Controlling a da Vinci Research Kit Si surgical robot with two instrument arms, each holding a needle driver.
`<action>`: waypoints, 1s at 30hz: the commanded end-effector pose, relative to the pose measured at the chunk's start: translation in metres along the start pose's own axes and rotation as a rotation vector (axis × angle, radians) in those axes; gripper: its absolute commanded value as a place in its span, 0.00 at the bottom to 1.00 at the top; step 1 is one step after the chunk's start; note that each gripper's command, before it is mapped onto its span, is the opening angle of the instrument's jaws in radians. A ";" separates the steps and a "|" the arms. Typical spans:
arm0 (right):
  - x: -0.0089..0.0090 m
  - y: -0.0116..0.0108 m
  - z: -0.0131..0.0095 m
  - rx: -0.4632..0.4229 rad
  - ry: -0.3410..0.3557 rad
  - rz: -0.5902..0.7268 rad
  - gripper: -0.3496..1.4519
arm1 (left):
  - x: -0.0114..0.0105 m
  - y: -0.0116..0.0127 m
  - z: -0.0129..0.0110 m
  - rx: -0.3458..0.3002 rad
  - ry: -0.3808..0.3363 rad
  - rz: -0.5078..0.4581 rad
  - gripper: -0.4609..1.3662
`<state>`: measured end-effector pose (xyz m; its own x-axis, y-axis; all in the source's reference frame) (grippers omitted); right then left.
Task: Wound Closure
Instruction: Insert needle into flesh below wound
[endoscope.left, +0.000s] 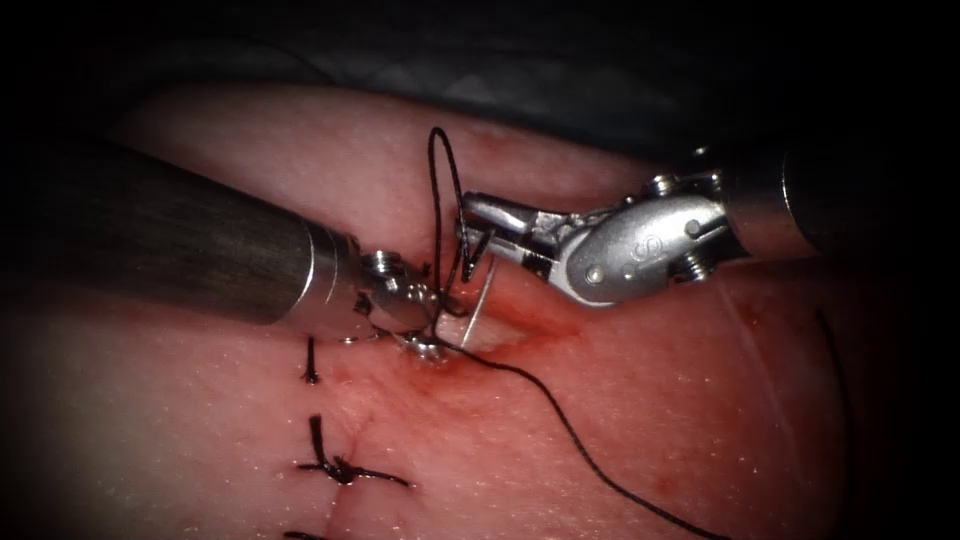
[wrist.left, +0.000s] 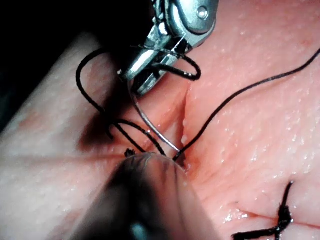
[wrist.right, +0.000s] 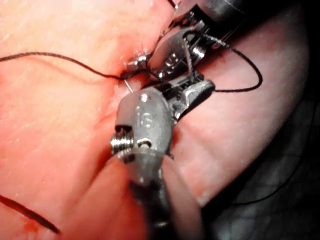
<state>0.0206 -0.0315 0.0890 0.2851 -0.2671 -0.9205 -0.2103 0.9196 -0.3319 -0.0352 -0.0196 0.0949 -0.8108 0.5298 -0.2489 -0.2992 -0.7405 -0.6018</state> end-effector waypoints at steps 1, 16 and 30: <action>0.0001 -0.0001 0.0001 0.000 -0.003 -0.018 0.00 | 0.0000 -0.0001 -0.0001 0.008 0.000 -0.005 0.59; 0.0001 -0.0003 0.0001 0.008 -0.011 -0.067 0.00 | 0.0000 0.0001 -0.0001 0.018 -0.001 -0.006 0.47; 0.0033 0.0024 -0.0010 -0.019 0.015 -0.023 0.00 | -0.0001 0.0001 0.0001 0.019 -0.001 -0.004 0.52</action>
<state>0.0201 -0.0306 0.0848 0.2751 -0.2923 -0.9159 -0.2154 0.9097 -0.3550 -0.0352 -0.0198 0.0951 -0.8099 0.5327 -0.2455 -0.3120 -0.7456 -0.5888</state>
